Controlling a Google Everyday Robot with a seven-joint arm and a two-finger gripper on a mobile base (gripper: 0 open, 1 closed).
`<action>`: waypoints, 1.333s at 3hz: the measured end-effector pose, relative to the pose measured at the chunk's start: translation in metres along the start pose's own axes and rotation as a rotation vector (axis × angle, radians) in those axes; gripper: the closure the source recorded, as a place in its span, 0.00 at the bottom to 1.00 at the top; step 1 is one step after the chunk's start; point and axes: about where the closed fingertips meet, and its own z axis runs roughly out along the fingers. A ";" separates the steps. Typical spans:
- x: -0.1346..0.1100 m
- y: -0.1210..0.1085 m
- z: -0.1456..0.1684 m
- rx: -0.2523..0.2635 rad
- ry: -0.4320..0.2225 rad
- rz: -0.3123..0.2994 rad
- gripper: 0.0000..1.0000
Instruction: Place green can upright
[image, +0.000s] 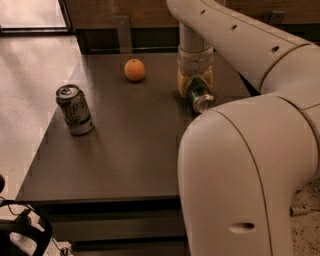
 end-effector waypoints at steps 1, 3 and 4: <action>-0.002 0.001 0.002 -0.001 -0.006 -0.001 1.00; -0.002 0.000 0.000 -0.001 -0.007 0.000 1.00; -0.011 -0.021 -0.028 0.009 -0.116 0.024 1.00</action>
Offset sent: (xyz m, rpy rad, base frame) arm 0.0091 -0.0100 0.0309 -0.0375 -0.0908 -0.0098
